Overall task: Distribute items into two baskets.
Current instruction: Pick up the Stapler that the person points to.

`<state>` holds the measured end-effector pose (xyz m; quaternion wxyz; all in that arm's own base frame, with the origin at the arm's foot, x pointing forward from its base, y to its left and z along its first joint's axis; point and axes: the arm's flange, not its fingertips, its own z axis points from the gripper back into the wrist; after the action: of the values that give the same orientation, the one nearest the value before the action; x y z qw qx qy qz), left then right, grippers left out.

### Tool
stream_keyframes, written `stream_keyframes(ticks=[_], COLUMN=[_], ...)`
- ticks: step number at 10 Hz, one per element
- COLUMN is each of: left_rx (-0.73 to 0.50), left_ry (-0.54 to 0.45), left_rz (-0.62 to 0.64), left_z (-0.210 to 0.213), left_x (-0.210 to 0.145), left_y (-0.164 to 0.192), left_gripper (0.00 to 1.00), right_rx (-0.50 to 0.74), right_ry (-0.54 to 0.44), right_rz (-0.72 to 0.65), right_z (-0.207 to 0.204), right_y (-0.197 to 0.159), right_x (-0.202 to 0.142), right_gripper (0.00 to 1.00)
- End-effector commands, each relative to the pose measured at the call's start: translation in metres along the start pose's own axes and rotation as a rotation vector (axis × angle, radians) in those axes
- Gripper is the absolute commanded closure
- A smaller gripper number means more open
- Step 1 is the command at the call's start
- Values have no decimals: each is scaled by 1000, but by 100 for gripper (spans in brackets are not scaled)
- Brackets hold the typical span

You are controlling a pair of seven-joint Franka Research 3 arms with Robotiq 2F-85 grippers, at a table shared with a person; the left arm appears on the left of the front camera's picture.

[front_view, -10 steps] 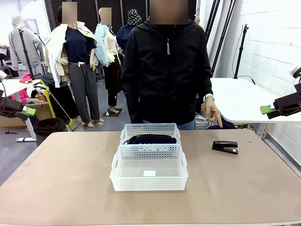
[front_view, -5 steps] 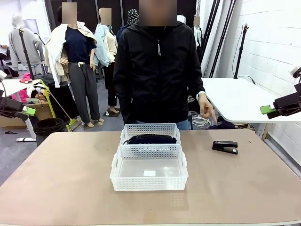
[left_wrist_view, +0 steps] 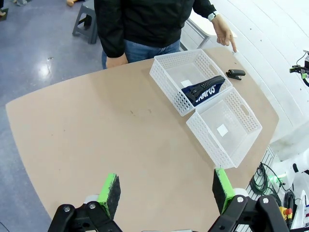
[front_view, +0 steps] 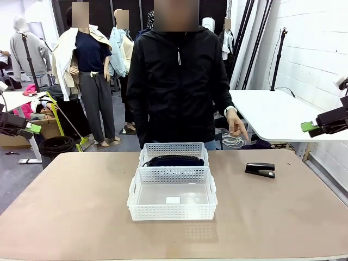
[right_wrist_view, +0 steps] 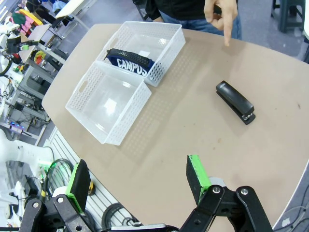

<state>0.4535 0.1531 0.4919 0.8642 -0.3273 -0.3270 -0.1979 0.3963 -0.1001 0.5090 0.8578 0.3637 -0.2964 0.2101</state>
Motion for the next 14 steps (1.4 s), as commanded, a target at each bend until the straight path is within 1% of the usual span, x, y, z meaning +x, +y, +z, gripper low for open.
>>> stream_keyframes(ticks=[1, 14], left_rx=[-1, -1], left_ry=[10, 10], left_rz=[4, 4], left_z=[1, 1], left_x=[-1, -1], left_y=[-1, -1], left_gripper=[0, 0], right_rx=[4, 0], right_ry=[-1, 0], right_rz=[0, 0], right_z=[-2, 0], right_y=[0, 0], right_x=[-1, 0], right_gripper=[0, 0])
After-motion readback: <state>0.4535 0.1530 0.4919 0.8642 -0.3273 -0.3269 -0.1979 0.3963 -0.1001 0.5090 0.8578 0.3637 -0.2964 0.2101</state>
